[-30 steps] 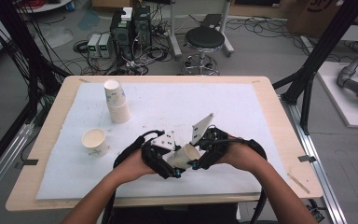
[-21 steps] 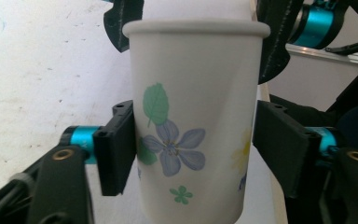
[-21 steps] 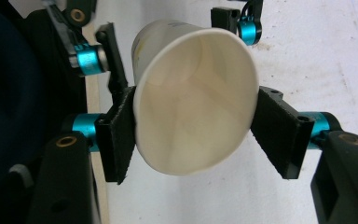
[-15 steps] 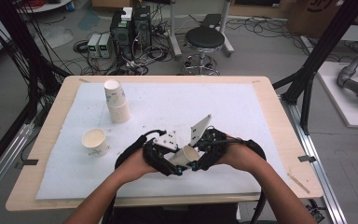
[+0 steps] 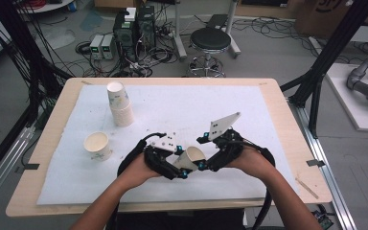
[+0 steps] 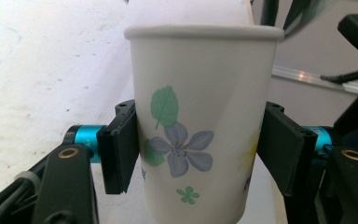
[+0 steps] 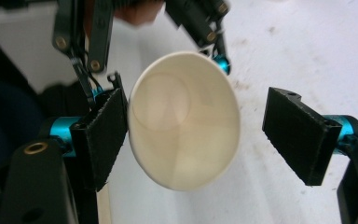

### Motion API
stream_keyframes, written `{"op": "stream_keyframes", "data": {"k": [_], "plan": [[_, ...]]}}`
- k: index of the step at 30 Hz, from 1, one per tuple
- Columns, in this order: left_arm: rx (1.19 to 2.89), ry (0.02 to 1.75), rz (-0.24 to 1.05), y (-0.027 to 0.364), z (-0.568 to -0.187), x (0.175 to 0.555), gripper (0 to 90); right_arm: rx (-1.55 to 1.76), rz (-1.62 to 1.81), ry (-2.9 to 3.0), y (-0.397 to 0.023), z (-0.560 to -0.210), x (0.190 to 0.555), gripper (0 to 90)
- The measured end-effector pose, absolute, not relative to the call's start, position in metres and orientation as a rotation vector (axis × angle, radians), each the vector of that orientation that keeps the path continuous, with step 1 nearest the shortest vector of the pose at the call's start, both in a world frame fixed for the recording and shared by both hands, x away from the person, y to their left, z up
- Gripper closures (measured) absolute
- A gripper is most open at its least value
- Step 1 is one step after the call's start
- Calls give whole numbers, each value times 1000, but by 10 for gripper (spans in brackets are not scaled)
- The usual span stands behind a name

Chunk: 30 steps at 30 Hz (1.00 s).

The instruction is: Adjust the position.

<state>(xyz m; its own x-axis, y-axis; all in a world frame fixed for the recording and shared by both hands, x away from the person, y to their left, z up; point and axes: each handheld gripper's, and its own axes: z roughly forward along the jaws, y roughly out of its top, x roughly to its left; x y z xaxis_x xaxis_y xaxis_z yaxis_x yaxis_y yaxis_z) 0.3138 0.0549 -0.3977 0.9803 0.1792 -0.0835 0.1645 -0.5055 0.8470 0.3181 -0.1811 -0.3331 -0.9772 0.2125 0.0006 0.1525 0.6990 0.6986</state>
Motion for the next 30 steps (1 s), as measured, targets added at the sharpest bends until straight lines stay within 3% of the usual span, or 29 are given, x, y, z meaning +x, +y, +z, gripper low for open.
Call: {"op": "stream_keyframes", "data": {"k": [9,30], "plan": [[2005,328,39,71,-410,314,327,488,1351,2649,-209,-339,315,224],[1802,463,237,104,-415,316,307,667,1476,2325,-253,-383,297,188]]}}
